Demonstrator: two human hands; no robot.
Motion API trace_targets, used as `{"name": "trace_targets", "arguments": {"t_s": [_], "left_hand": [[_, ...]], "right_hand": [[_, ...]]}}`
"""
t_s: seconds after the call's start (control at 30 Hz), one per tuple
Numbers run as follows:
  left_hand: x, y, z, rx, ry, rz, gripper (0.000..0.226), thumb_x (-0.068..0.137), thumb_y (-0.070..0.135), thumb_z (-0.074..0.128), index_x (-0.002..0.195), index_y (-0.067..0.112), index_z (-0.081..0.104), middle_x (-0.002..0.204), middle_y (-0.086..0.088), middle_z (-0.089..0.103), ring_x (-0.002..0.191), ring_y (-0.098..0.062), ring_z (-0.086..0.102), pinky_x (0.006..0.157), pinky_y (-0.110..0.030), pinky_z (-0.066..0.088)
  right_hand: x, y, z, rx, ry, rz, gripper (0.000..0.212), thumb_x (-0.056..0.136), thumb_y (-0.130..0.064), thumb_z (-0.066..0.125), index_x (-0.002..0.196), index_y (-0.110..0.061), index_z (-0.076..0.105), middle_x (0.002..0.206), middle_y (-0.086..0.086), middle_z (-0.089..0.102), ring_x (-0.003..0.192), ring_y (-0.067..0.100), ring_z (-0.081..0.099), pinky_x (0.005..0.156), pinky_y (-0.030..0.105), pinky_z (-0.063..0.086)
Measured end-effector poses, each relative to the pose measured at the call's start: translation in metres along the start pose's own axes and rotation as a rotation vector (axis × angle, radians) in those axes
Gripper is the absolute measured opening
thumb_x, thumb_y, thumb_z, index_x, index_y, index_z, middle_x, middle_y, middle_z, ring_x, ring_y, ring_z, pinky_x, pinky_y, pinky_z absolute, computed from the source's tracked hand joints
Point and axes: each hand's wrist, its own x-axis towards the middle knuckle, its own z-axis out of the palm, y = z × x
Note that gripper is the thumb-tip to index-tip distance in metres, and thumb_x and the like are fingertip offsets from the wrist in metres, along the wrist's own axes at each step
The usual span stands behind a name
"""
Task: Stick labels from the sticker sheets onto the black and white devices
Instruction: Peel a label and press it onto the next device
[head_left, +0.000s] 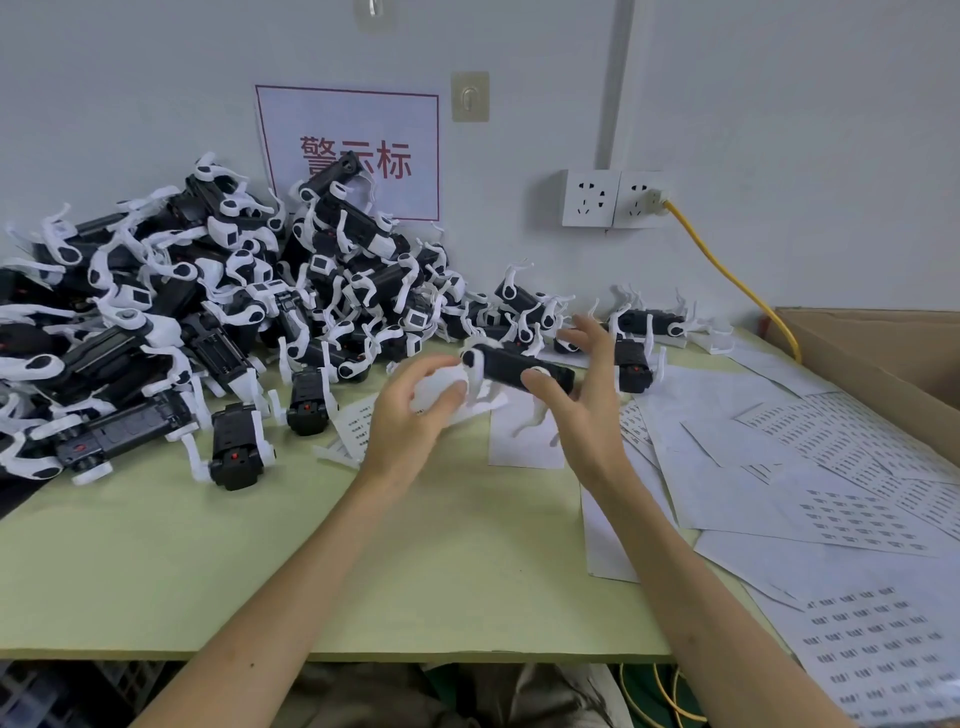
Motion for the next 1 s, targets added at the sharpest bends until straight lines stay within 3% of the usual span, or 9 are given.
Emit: {"name": "trace_targets", "arguments": {"t_s": [0.13, 0.27, 0.4, 0.47, 0.57, 0.7, 0.87, 0.93, 1.0], "left_hand": [[0.006, 0.005, -0.011, -0.225, 0.180, -0.098, 0.028, 0.097, 0.035, 0.055, 0.111, 0.019, 0.074, 0.120, 0.007, 0.071, 0.108, -0.001, 0.063, 0.092, -0.022, 0.044], [0.011, 0.010, -0.017, -0.517, -0.126, -0.526, 0.055, 0.105, 0.052, 0.031, 0.100, 0.014, 0.072, 0.098, -0.006, 0.078, 0.085, -0.022, 0.069, 0.073, -0.034, 0.046], [0.004, 0.013, -0.004, -0.300, -0.356, -0.606, 0.049, 0.102, 0.054, 0.045, 0.095, 0.014, 0.074, 0.093, -0.006, 0.075, 0.080, -0.018, 0.067, 0.075, -0.032, 0.047], [0.000, 0.012, -0.002, -0.188, -0.457, -0.605, 0.046, 0.094, 0.053, 0.058, 0.108, 0.012, 0.073, 0.102, -0.011, 0.071, 0.089, -0.022, 0.062, 0.083, -0.038, 0.040], [-0.002, 0.013, -0.005, -0.190, -0.490, -0.597, 0.036, 0.100, 0.043, 0.058, 0.120, 0.014, 0.067, 0.102, -0.011, 0.069, 0.093, -0.023, 0.061, 0.076, -0.037, 0.038], [-0.005, 0.019, -0.006, -0.247, -0.543, -0.659, 0.030, 0.106, 0.039, 0.048, 0.122, 0.019, 0.064, 0.091, -0.007, 0.075, 0.078, -0.022, 0.066, 0.051, -0.022, 0.041], [-0.002, 0.012, -0.005, -0.441, -0.444, -0.656, 0.031, 0.106, 0.039, 0.048, 0.106, 0.015, 0.069, 0.082, -0.005, 0.061, 0.067, -0.021, 0.053, 0.043, -0.021, 0.029], [0.000, 0.011, -0.006, -0.515, -0.392, -0.655, 0.030, 0.104, 0.036, 0.052, 0.109, 0.014, 0.070, 0.084, -0.004, 0.064, 0.066, -0.018, 0.058, 0.046, -0.023, 0.039], [0.001, 0.009, -0.005, -0.605, -0.351, -0.634, 0.034, 0.101, 0.031, 0.055, 0.121, 0.008, 0.068, 0.103, -0.008, 0.073, 0.081, -0.021, 0.069, 0.066, -0.030, 0.056]], "right_hand": [[0.005, 0.000, -0.003, 0.285, -0.176, 0.146, 0.067, 0.074, -0.034, 0.062, 0.139, -0.025, 0.047, 0.123, 0.004, 0.064, 0.089, 0.011, 0.070, 0.072, 0.033, 0.054], [0.006, 0.002, -0.005, 0.405, -0.336, 0.256, 0.054, 0.080, -0.029, 0.054, 0.134, -0.023, 0.053, 0.119, 0.012, 0.066, 0.084, 0.029, 0.066, 0.057, 0.033, 0.050], [0.004, 0.004, 0.000, 0.227, -0.362, 0.253, 0.063, 0.071, -0.036, 0.062, 0.134, -0.030, 0.051, 0.122, 0.008, 0.059, 0.089, 0.020, 0.064, 0.055, 0.037, 0.052], [0.004, 0.005, 0.001, 0.205, -0.349, 0.282, 0.065, 0.069, -0.039, 0.066, 0.132, -0.033, 0.052, 0.123, 0.004, 0.059, 0.098, 0.025, 0.065, 0.062, 0.043, 0.054], [0.004, 0.007, 0.002, 0.146, -0.312, 0.297, 0.058, 0.076, -0.042, 0.064, 0.133, -0.036, 0.050, 0.125, -0.004, 0.060, 0.115, 0.021, 0.062, 0.082, 0.053, 0.055], [0.005, 0.008, 0.002, 0.010, -0.221, 0.241, 0.056, 0.086, -0.051, 0.056, 0.137, -0.030, 0.048, 0.120, -0.017, 0.058, 0.091, -0.010, 0.063, 0.071, 0.019, 0.046], [0.013, 0.007, -0.006, 0.171, 0.069, 0.275, 0.017, 0.104, -0.024, 0.051, 0.115, -0.023, 0.064, 0.104, -0.003, 0.070, 0.077, 0.010, 0.068, 0.069, 0.025, 0.045], [0.016, 0.004, -0.011, 0.308, 0.111, 0.335, 0.016, 0.099, -0.016, 0.053, 0.100, -0.017, 0.069, 0.081, 0.001, 0.070, 0.064, 0.016, 0.063, 0.062, 0.026, 0.044], [0.016, 0.002, -0.012, 0.387, 0.093, 0.385, 0.014, 0.093, -0.012, 0.056, 0.088, -0.012, 0.070, 0.069, 0.003, 0.066, 0.055, 0.017, 0.057, 0.058, 0.027, 0.042]]}}
